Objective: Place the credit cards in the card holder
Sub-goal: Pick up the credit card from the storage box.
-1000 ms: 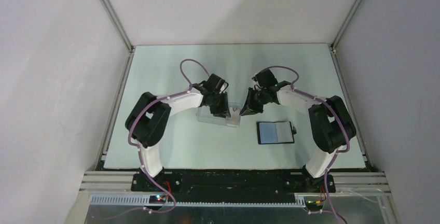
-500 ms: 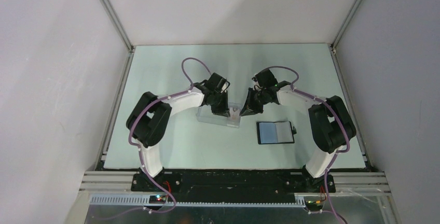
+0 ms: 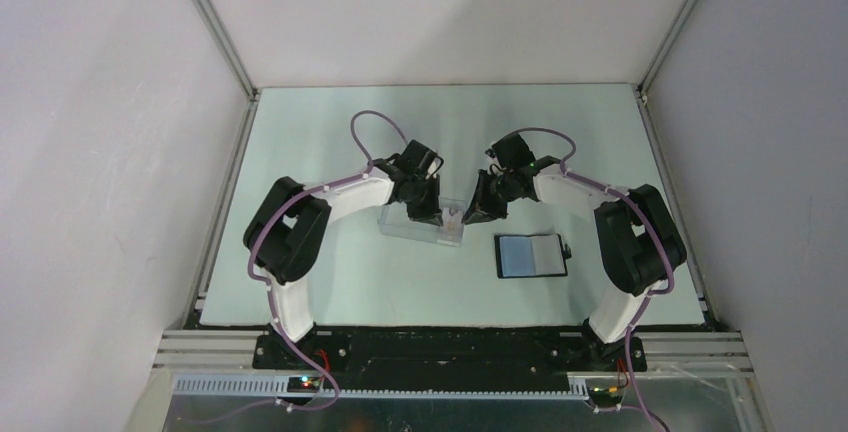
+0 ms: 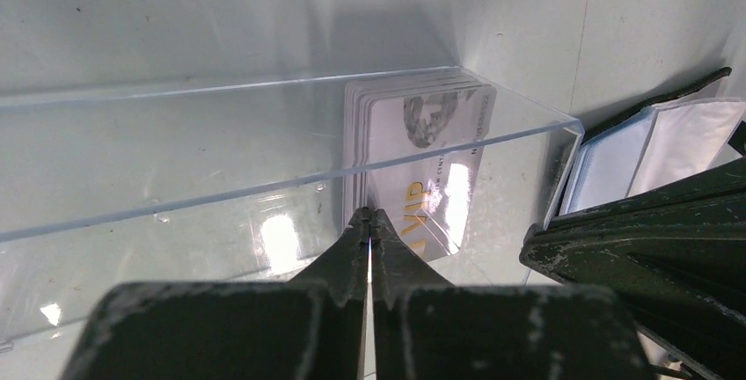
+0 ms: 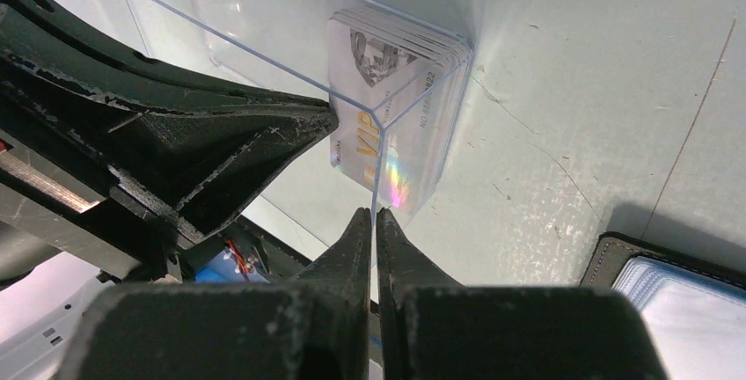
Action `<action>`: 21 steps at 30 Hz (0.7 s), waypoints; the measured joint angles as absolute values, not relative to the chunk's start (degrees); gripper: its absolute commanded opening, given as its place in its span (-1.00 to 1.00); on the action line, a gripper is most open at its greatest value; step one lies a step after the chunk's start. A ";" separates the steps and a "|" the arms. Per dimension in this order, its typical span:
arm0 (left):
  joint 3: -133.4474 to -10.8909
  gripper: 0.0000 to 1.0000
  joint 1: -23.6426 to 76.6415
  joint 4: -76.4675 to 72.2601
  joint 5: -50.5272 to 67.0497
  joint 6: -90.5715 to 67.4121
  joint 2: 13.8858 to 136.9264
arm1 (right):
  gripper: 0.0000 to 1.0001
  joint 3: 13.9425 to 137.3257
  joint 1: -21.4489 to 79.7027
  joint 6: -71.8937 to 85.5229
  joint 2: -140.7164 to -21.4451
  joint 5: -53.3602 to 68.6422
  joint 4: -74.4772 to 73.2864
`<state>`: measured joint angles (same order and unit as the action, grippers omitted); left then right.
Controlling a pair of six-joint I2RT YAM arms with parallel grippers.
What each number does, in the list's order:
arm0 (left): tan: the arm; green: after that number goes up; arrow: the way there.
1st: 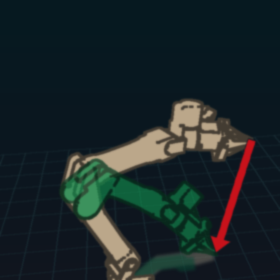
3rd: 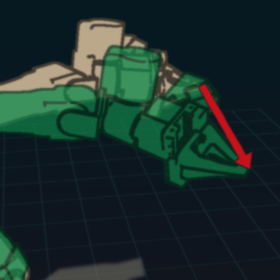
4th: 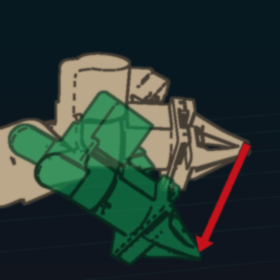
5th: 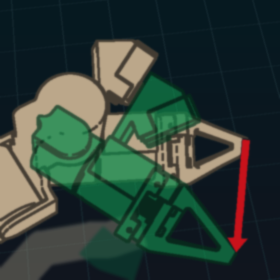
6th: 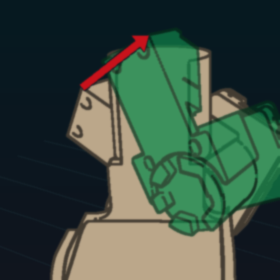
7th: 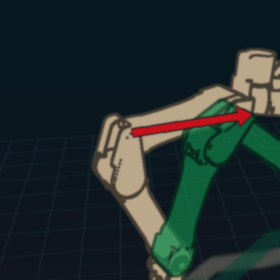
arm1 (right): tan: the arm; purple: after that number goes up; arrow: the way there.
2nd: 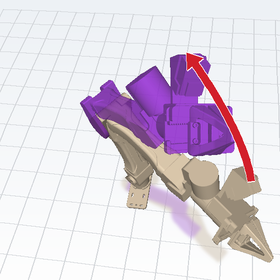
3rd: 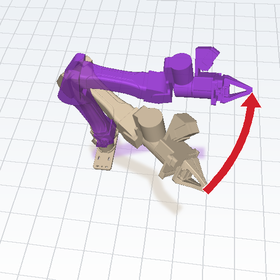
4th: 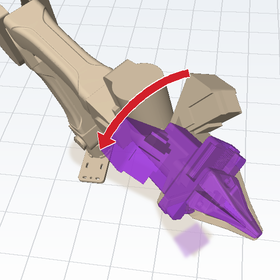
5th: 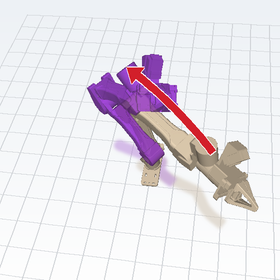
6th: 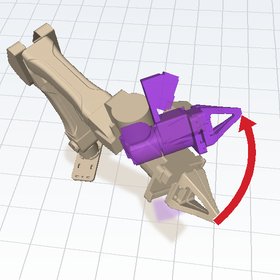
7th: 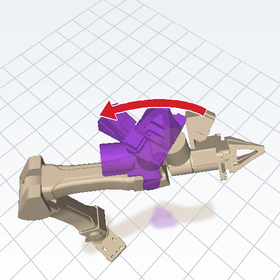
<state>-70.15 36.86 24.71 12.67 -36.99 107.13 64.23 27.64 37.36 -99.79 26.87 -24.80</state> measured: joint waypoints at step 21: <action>-70.96 -0.83 38.02 26.04 11.57 -35.88 105.21 | -0.92 64.31 27.64 37.34 -99.83 26.94 -25.08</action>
